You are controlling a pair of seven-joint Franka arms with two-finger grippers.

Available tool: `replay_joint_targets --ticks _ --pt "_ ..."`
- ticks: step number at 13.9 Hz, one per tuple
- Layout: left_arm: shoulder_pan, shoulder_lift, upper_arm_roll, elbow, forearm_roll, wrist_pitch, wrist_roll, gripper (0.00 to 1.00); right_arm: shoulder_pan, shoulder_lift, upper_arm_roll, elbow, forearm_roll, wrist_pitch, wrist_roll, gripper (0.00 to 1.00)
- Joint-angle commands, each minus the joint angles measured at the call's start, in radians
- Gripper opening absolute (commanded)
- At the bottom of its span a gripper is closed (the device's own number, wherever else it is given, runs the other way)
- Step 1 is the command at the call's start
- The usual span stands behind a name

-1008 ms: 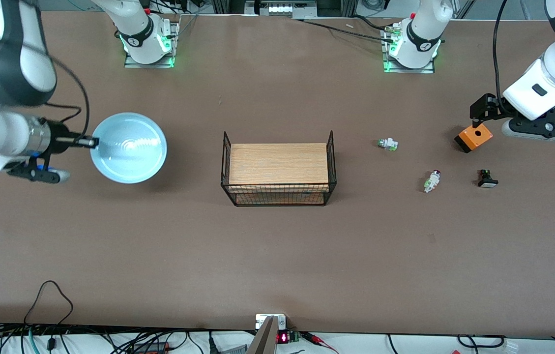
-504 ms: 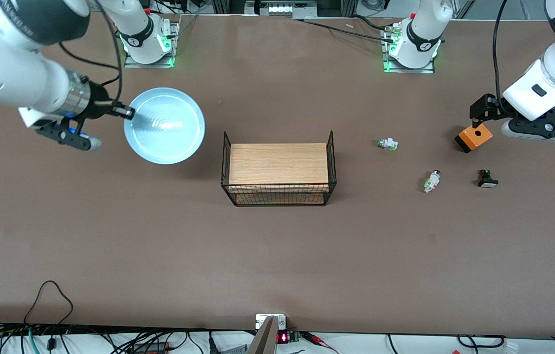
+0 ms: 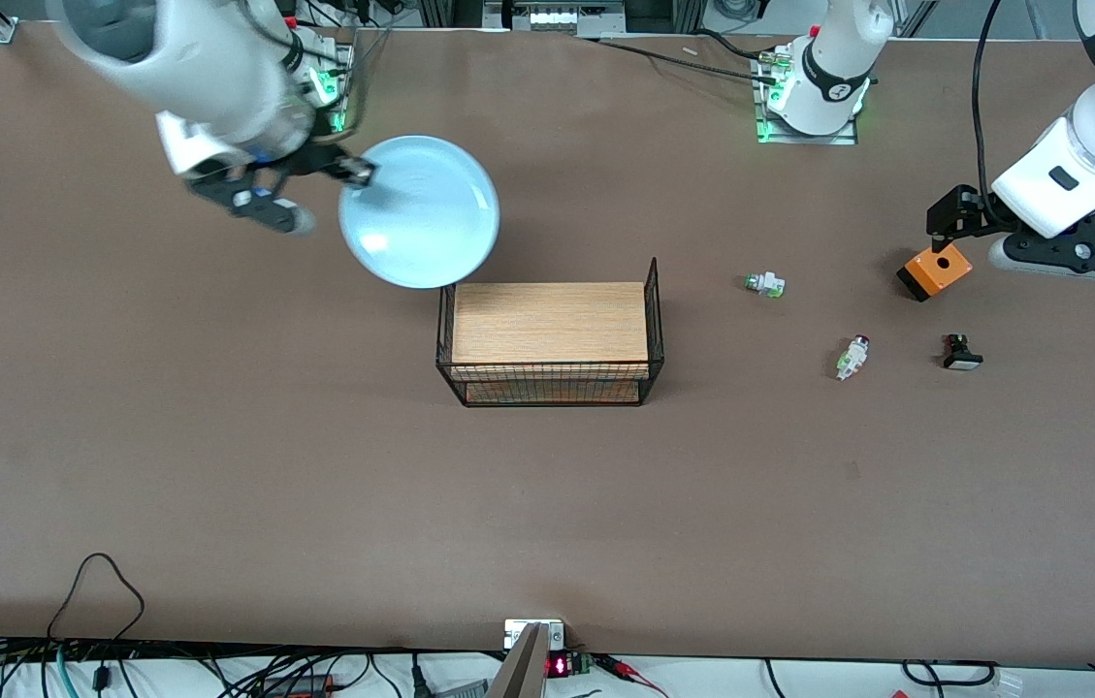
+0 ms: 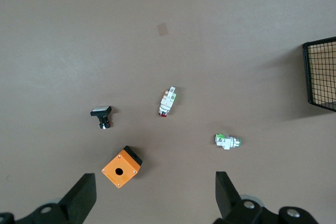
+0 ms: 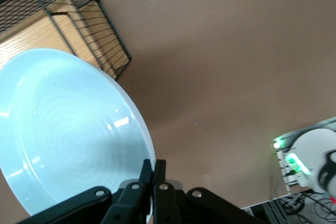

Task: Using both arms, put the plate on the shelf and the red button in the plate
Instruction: 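Carry the plate with the right gripper over the wire basket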

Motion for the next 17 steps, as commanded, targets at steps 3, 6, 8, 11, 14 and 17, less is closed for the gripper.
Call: replay_joint_targets --ticks 3,6,8,11,14,17 --pt "0.0 0.008 0.002 0.019 0.014 -0.006 0.019 1.0 0.131 0.09 -0.014 -0.001 -0.004 0.17 0.157 0.0" --pt "0.0 0.008 0.002 0.019 0.014 -0.006 0.019 1.0 0.168 0.161 -0.014 -0.001 -0.006 0.28 0.171 0.0" --pt "0.0 0.008 0.002 0.019 0.014 -0.006 0.019 1.0 0.189 0.2 -0.021 -0.001 -0.015 0.343 0.188 0.0" --pt "0.0 0.008 0.002 0.019 0.014 -0.006 0.019 1.0 0.203 0.236 -0.029 0.0 -0.019 0.398 0.202 0.0" --pt "0.001 0.008 0.002 0.019 0.014 -0.006 0.019 1.0 0.208 0.256 -0.036 0.0 -0.019 0.428 0.202 0.0" --pt "0.001 0.008 0.003 0.018 0.014 -0.006 0.021 1.0 0.208 0.28 -0.041 0.003 -0.022 0.454 0.2 0.0"
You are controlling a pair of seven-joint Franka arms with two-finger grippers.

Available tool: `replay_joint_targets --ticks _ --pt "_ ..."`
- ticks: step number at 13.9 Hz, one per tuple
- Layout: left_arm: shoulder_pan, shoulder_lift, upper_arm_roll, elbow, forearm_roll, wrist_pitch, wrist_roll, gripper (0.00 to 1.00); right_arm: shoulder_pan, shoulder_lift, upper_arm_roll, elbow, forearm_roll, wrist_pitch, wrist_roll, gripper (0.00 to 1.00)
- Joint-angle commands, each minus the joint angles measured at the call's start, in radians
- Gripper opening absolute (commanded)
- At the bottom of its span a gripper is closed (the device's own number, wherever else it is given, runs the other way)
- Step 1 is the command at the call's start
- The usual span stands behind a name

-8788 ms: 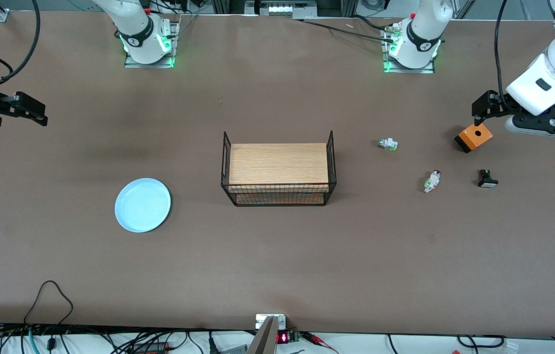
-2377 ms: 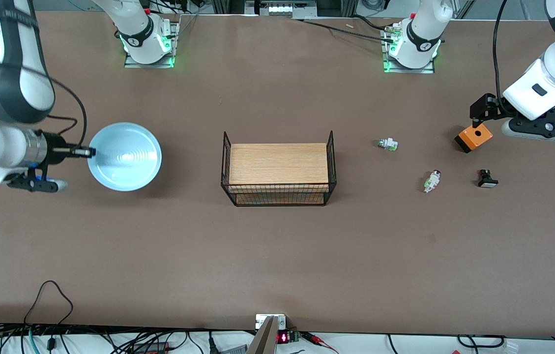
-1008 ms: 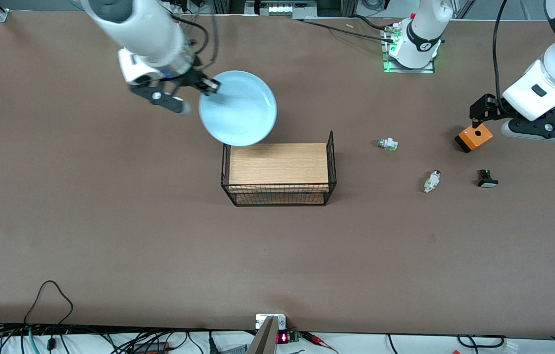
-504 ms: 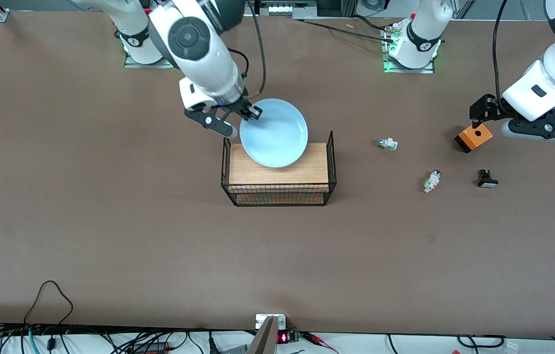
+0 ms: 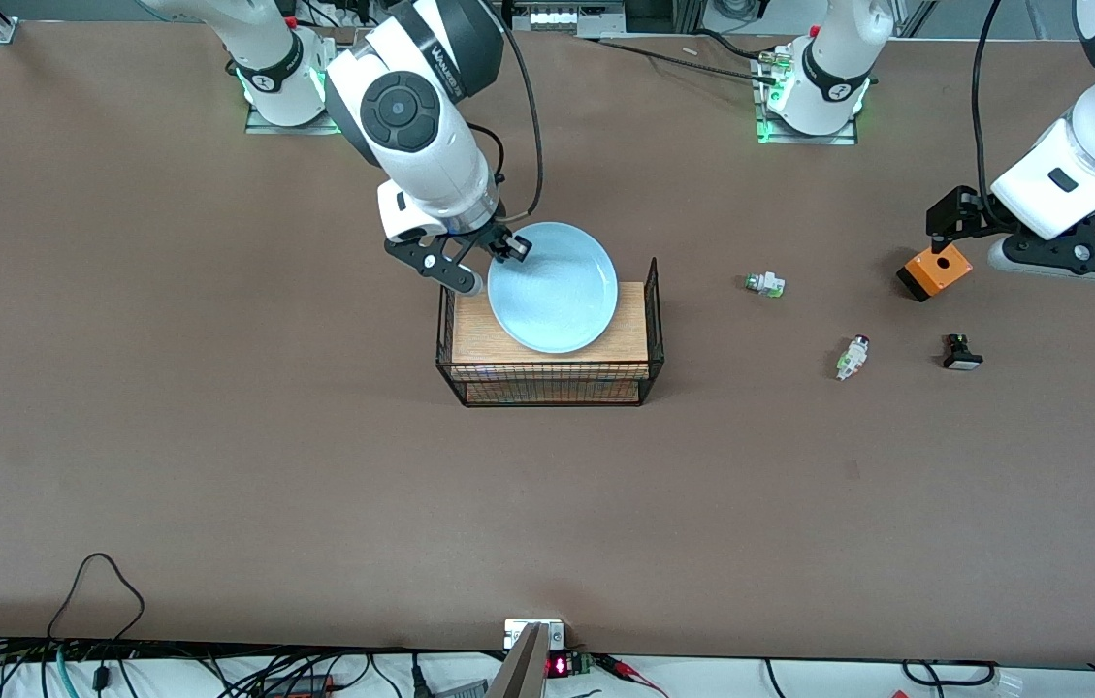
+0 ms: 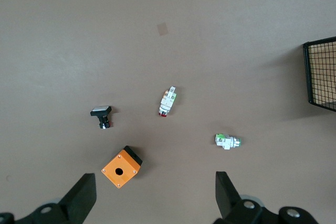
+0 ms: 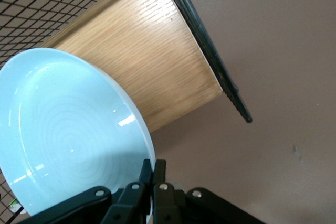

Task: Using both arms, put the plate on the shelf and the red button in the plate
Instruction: 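Lower the plate onto the basket's wooden base and open the right gripper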

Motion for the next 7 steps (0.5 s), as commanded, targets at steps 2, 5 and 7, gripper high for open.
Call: replay_joint_targets --ticks 2,5,7 --pt "0.001 0.006 0.003 0.017 0.014 -0.006 0.021 1.0 0.016 0.037 -0.015 0.013 -0.02 0.059 0.026 0.0" --pt "0.001 0.006 0.003 0.017 0.012 -0.006 0.021 1.0 0.018 0.059 -0.028 0.014 -0.02 0.094 0.025 0.0" --pt "0.001 0.006 0.003 0.017 0.012 -0.006 0.019 1.0 0.018 0.068 -0.03 0.014 -0.02 0.106 0.023 0.0"
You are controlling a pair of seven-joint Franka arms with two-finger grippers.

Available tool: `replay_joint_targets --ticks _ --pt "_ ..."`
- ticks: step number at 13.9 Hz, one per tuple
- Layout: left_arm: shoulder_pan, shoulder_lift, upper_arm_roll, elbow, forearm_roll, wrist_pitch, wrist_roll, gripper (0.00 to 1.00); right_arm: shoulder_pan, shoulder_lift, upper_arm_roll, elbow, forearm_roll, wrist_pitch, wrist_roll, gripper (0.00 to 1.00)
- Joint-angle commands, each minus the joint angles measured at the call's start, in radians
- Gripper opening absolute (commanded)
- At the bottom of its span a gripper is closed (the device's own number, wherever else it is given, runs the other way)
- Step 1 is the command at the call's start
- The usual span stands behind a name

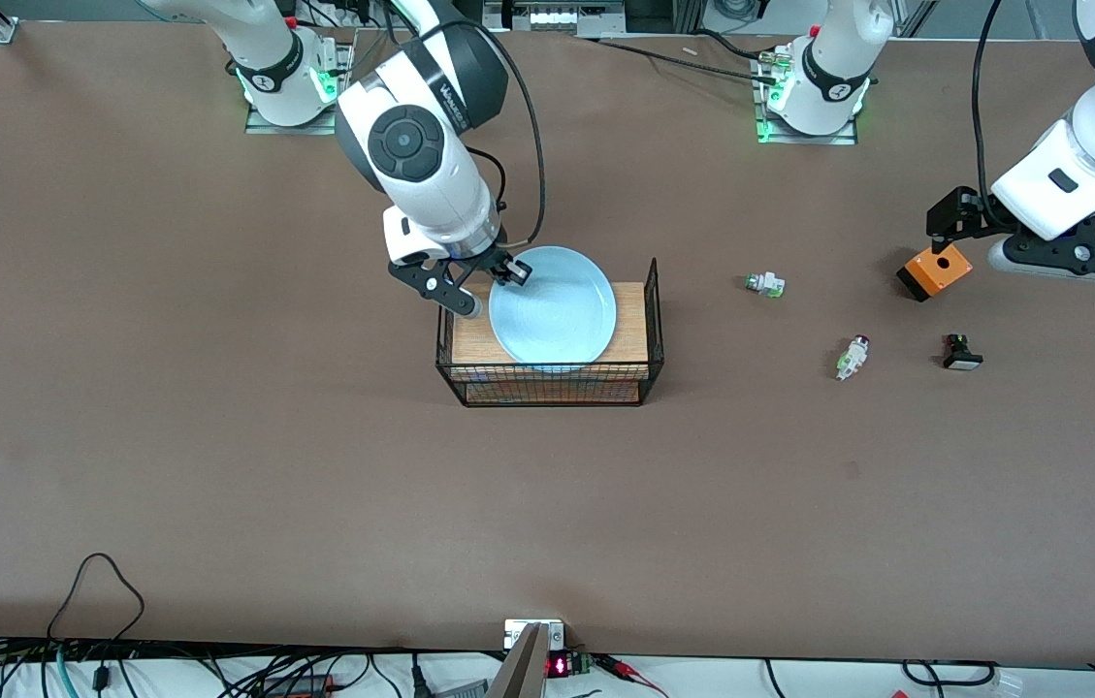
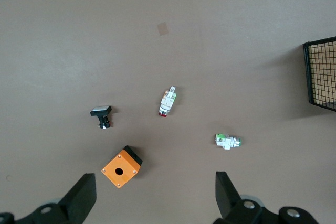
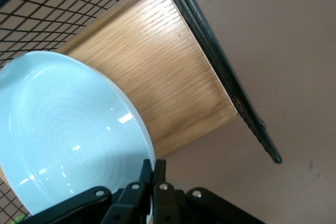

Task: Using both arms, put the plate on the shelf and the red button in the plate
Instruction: 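Lower the plate onto the basket's wooden base and open the right gripper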

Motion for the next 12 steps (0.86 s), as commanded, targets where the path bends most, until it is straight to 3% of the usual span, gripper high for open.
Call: replay_joint_targets --ticks 1,6,12 --pt "0.001 0.013 0.003 0.019 0.005 -0.005 0.019 1.0 0.015 0.021 -0.024 0.014 -0.018 0.042 0.023 0.0" --pt "0.001 0.016 0.003 0.02 -0.011 -0.006 0.021 1.0 0.025 0.044 -0.026 0.014 -0.018 0.071 0.026 0.0" --pt "0.005 0.025 0.012 0.026 -0.011 -0.006 0.021 1.0 0.087 0.064 -0.075 0.008 -0.02 0.089 0.026 0.0"
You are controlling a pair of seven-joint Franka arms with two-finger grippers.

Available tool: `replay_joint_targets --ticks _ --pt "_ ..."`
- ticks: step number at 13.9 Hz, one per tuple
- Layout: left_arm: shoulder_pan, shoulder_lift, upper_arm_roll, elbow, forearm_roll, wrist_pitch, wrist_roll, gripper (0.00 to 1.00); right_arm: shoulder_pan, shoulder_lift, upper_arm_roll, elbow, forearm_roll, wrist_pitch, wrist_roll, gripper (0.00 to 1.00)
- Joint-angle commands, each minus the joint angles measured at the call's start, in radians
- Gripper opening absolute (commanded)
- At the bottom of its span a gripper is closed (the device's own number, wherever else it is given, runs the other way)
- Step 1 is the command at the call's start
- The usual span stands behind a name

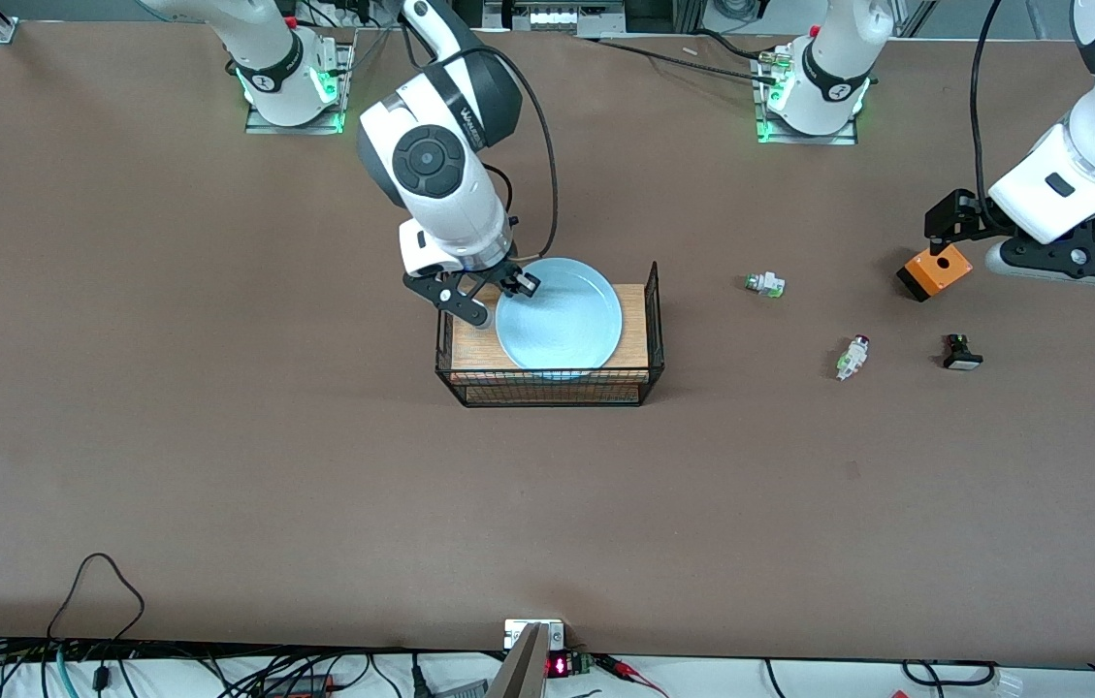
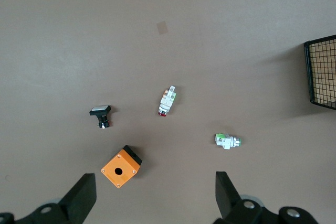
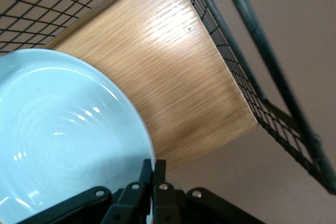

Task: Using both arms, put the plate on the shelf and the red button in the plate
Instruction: 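Lower the plate onto the basket's wooden base and open the right gripper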

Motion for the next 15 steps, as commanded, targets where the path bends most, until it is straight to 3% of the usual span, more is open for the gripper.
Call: replay_joint_targets --ticks 1,3,4,5,7,9,10,11,13,15 --pt "0.016 0.019 0.01 0.028 -0.009 -0.006 0.021 1.0 0.024 0.009 -0.025 0.007 -0.029 0.029 0.026 0.0" --pt "0.016 0.019 0.009 0.029 -0.011 -0.006 0.021 1.0 0.026 0.008 -0.025 -0.005 -0.035 0.03 0.026 0.01" --pt "0.016 0.02 0.009 0.031 -0.013 -0.006 0.021 1.0 0.026 0.008 -0.025 -0.005 -0.035 0.03 0.026 0.08" --pt "0.016 0.023 0.009 0.032 -0.013 -0.006 0.021 1.0 0.026 0.008 -0.025 -0.005 -0.035 0.03 0.025 0.28" --pt "0.016 0.023 0.009 0.032 -0.013 -0.006 0.021 1.0 0.024 0.008 -0.025 -0.004 -0.035 0.032 0.02 0.37" --pt "0.016 0.023 0.009 0.032 -0.013 -0.008 0.021 1.0 0.024 0.008 -0.025 -0.002 -0.034 0.034 0.02 0.56" --pt "0.016 0.023 0.007 0.032 -0.013 -0.008 0.021 1.0 0.024 0.008 -0.025 -0.001 -0.034 0.034 0.024 0.68" --pt "0.017 0.023 0.007 0.032 -0.013 -0.008 0.021 1.0 0.026 0.009 -0.022 0.004 -0.054 0.034 0.017 1.0" --pt "0.017 0.023 0.009 0.032 -0.014 -0.008 0.021 1.0 0.03 0.011 -0.001 0.009 -0.179 0.023 0.006 1.0" --pt "0.017 0.023 0.007 0.032 -0.014 -0.008 0.019 1.0 0.024 0.004 -0.001 0.034 -0.125 0.018 0.026 1.0"
